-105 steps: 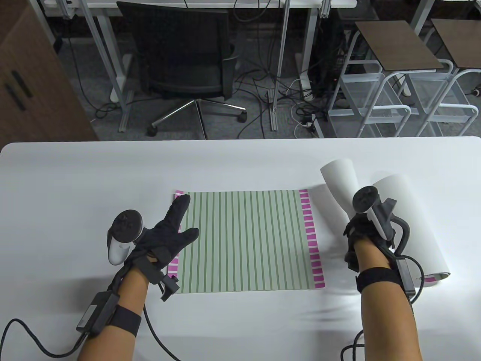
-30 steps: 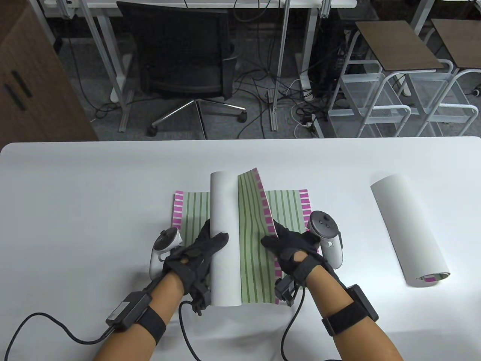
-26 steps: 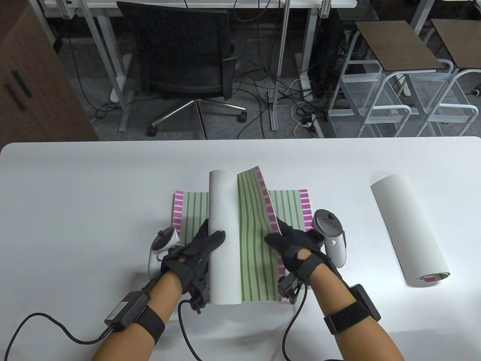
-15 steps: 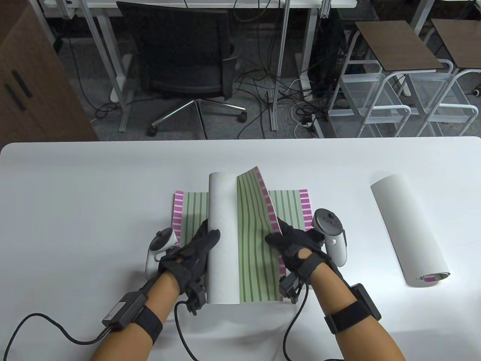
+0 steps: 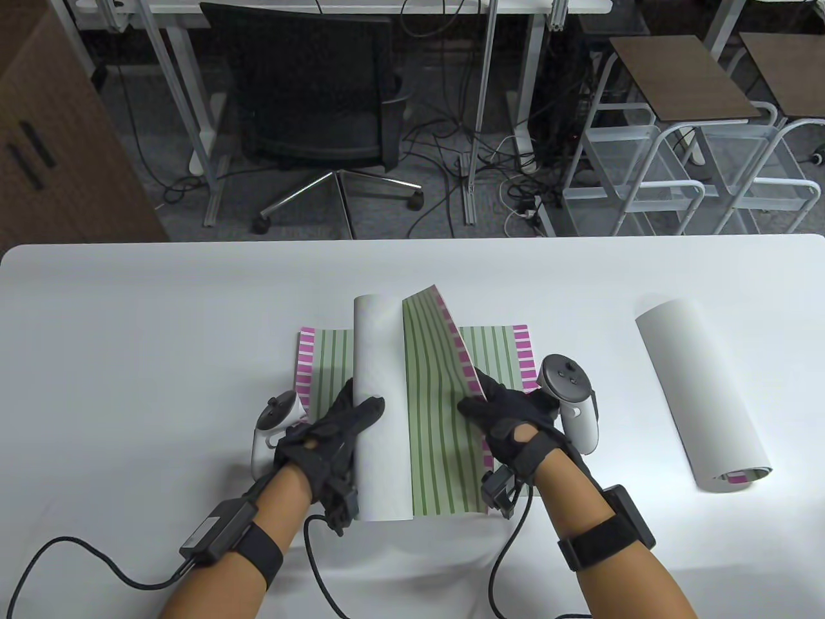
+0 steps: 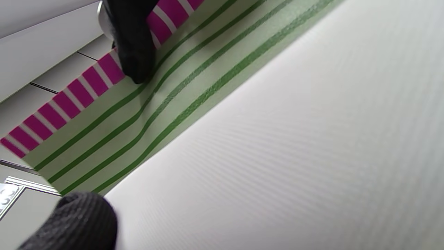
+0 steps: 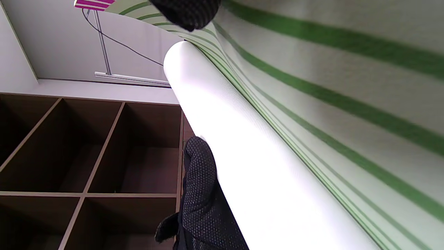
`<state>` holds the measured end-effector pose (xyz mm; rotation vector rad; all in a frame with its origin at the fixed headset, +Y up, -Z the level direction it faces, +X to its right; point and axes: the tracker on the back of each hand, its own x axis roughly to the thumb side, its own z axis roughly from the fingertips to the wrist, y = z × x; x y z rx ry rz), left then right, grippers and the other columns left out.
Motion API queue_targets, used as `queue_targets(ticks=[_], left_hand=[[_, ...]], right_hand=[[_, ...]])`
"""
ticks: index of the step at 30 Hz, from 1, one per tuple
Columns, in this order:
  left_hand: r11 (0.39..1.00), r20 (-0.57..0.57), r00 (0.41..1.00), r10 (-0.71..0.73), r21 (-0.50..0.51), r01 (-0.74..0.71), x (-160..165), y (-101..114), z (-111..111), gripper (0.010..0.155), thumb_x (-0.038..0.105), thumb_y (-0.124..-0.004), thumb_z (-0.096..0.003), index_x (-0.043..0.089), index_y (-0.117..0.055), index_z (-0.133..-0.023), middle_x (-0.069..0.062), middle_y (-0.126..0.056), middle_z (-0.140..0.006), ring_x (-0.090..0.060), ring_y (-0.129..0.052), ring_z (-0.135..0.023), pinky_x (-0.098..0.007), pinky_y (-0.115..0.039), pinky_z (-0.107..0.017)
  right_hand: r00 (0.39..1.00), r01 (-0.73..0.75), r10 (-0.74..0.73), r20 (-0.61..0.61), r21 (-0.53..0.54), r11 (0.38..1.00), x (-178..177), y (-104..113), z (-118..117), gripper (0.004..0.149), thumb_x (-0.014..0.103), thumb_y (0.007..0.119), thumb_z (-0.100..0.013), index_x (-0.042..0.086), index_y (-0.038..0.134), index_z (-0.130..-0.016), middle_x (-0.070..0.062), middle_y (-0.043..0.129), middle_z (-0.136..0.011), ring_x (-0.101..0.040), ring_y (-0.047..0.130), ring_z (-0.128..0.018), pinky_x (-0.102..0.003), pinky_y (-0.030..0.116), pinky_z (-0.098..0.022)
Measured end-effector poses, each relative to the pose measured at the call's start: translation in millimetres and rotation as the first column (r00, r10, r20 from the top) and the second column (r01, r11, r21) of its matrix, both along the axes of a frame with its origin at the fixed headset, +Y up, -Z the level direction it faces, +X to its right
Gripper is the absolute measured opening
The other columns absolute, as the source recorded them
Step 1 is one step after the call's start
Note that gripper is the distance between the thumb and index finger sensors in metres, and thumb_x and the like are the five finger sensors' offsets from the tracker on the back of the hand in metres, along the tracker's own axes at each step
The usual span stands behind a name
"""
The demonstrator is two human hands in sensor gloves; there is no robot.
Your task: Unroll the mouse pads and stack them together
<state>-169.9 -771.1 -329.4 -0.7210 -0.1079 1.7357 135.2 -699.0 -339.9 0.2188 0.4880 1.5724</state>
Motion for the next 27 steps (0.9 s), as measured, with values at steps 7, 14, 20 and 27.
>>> queue_targets(ticks=[7,14,20,27], left_hand=[[1.000,-0.027,1.000,0.011,0.023,-0.010,-13,2,-2,0.082,0.057,-0.068,-0.0576,0.032,-0.012,-0.111,-0.011,-0.040,-0.113,-0.039,-0.070,-0.102,-0.058,-0.067,-0.066],[1.000,0.051,0.999,-0.011,0.025,0.010,-7,-1,0,0.101,0.071,-0.073,-0.0540,0.030,0.003,-0.107,-0.011,-0.018,-0.115,-0.039,-0.058,-0.107,-0.060,-0.062,-0.069],[0.999,0.009,0.999,-0.037,0.004,0.037,-8,-2,-1,0.100,0.061,-0.081,-0.0531,0.030,-0.003,-0.108,-0.008,-0.029,-0.113,-0.035,-0.066,-0.103,-0.057,-0.066,-0.068],[1.000,-0.059,0.998,-0.013,0.005,0.014,-18,0,-4,0.092,0.056,-0.078,-0.0553,0.030,-0.009,-0.110,-0.008,-0.041,-0.111,-0.034,-0.075,-0.098,-0.053,-0.070,-0.066]], right_hand=[[1.000,0.028,-0.028,0.009,-0.005,1.000,5,2,-2,0.061,0.017,0.074,-0.046,0.022,0.049,-0.101,-0.019,0.067,-0.089,-0.043,0.096,-0.059,-0.045,0.087,-0.037],[0.999,0.026,-0.026,-0.020,0.016,1.000,-5,9,3,0.062,0.017,0.074,-0.046,0.020,0.045,-0.101,-0.020,0.066,-0.090,-0.044,0.096,-0.059,-0.045,0.087,-0.037],[1.000,0.006,-0.006,-0.022,0.030,1.000,-2,9,0,0.061,0.017,0.074,-0.046,0.021,0.047,-0.101,-0.020,0.066,-0.090,-0.044,0.096,-0.059,-0.045,0.087,-0.037],[0.999,0.034,-0.034,0.006,0.025,0.999,12,10,-6,0.060,0.016,0.074,-0.046,0.021,0.049,-0.101,-0.019,0.068,-0.089,-0.043,0.097,-0.057,-0.045,0.087,-0.036]])
